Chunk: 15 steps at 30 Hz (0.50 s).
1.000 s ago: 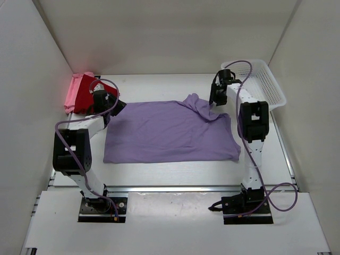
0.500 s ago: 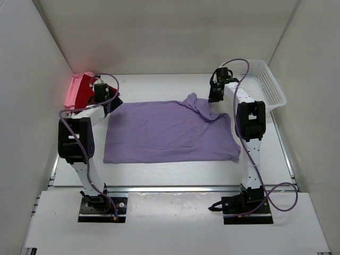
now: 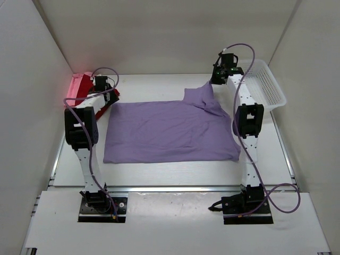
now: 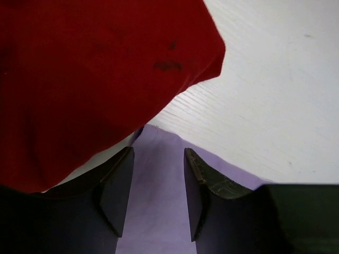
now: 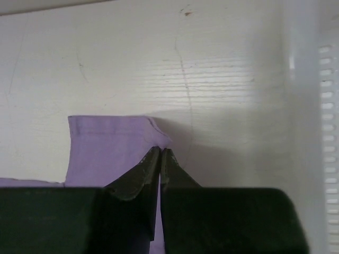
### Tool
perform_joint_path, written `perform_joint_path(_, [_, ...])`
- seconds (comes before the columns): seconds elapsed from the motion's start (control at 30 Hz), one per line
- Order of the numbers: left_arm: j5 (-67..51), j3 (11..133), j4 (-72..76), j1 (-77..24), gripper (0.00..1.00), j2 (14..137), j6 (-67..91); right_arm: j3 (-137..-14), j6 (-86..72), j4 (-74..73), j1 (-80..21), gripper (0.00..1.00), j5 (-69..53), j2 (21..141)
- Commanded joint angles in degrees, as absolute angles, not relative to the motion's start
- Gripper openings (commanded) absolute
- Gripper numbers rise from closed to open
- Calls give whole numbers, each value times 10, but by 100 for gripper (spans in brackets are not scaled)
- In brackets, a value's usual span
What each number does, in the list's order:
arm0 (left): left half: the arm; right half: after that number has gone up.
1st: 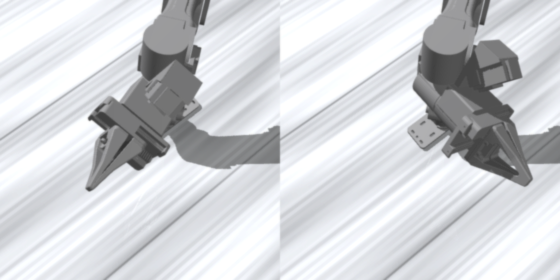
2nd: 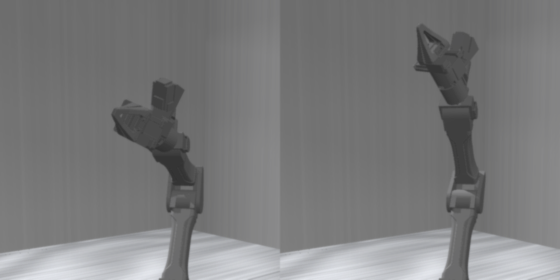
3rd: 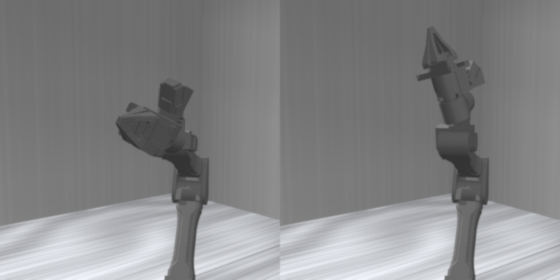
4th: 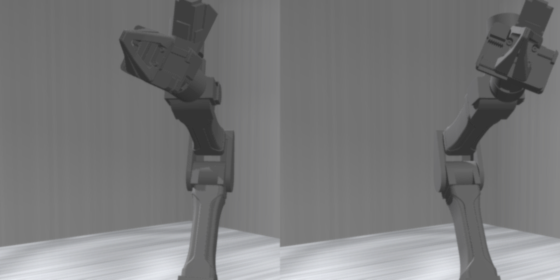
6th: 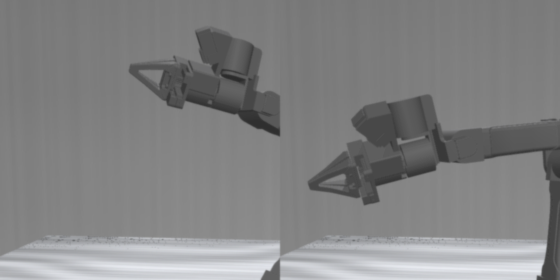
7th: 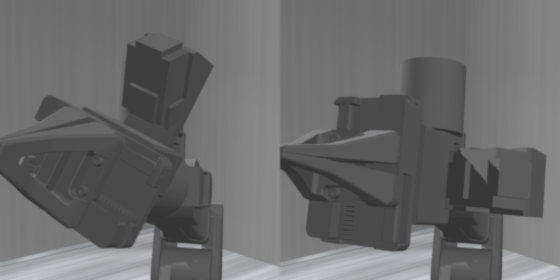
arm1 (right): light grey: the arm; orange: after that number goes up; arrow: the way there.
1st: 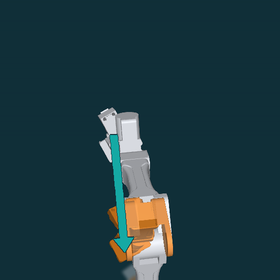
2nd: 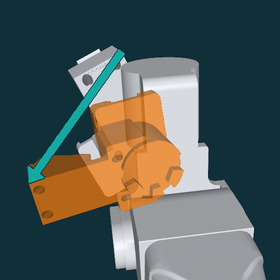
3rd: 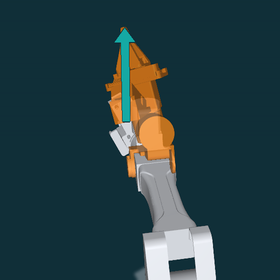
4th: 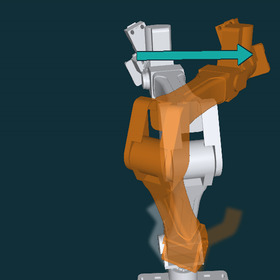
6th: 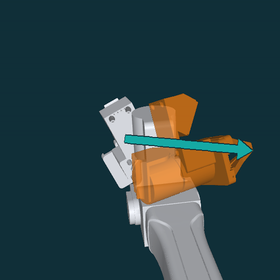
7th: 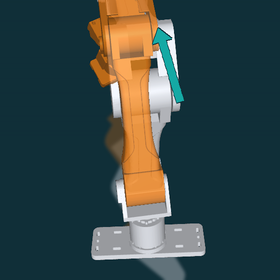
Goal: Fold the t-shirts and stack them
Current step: Grap the side of the flattened tshirt furthest away from the robot with both arms
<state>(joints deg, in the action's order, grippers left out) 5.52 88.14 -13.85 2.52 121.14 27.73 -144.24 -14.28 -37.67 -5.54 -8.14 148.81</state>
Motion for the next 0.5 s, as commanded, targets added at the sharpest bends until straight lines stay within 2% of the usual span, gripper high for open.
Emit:
perform_joint_path(0.0, [90, 922, -189, 16, 53, 1224, 249, -1447, -134, -384, -41, 0, -101, 1466])
perform_joint_path(0.33, [114, 1041, -283, 8, 54, 1290, 212, -1486, -132, -396, -43, 0, -117, 1461])
perform_joint_path(0.47, [115, 1053, -301, 9, 46, 1299, 199, -1495, -134, -399, -37, 0, -125, 1451])
